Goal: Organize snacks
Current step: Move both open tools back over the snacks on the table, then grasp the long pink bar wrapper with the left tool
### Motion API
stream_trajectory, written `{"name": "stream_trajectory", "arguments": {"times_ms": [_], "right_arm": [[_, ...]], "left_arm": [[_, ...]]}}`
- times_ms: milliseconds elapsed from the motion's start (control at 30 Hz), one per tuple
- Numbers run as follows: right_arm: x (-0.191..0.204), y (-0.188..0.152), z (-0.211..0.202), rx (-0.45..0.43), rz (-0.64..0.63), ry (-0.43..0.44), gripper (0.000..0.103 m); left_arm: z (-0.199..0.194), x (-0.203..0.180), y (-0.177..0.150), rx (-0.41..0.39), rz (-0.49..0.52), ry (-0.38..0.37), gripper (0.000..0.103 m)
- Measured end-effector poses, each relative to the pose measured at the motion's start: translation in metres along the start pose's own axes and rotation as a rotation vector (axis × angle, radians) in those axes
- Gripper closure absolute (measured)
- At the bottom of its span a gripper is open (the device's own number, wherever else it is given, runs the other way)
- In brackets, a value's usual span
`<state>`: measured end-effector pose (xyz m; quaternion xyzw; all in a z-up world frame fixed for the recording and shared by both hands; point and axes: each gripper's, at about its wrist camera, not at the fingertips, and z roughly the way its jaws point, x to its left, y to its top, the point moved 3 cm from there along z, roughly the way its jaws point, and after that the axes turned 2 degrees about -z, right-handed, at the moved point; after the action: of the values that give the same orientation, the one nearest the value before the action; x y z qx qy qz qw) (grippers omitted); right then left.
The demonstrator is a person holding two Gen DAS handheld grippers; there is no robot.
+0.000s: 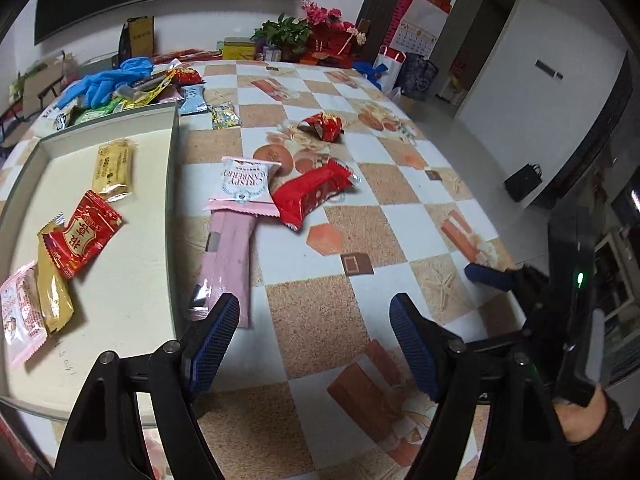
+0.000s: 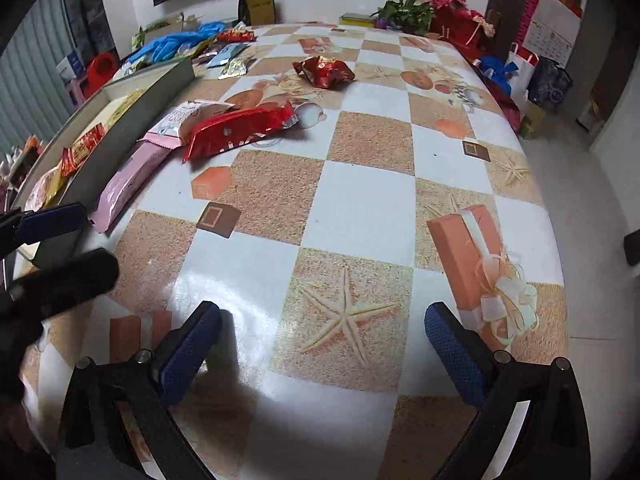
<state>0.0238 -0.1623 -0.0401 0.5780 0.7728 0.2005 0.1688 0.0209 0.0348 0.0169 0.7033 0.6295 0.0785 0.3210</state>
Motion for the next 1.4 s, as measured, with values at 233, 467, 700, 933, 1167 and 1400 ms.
{"name": "stream_trajectory", "arguments": {"times_ms": [233, 467, 700, 933, 1167, 1400], "right_arm": [[0.002, -0.003, -0.002, -0.059, -0.005, 0.004, 0.001], [0.002, -0.004, -0.003, -0.064, -0.008, 0.005, 0.001], [0.003, -0.004, -0.004, -0.064, -0.011, 0.007, 0.001], [0.004, -0.006, -0.005, -0.057, -0.018, 0.008, 0.001], [0.005, -0.007, -0.006, -0.030, -0.019, 0.005, 0.001], [0.006, -0.006, -0.006, -0.001, -0.010, 0.005, 0.001]], "left_arm": [[0.019, -0.001, 0.020, 0.042, 0.025, 0.067, 0.022], [0.052, 0.013, 0.036, 0.100, -0.013, 0.230, 0.022], [0.063, 0.008, 0.030, 0.122, 0.050, 0.267, 0.058], [0.053, 0.012, 0.025, 0.114, 0.038, 0.267, 0.078], [0.043, 0.004, 0.008, 0.090, 0.033, 0.233, 0.078], [0.034, -0.004, -0.009, 0.036, 0.086, 0.229, 0.078]]}}
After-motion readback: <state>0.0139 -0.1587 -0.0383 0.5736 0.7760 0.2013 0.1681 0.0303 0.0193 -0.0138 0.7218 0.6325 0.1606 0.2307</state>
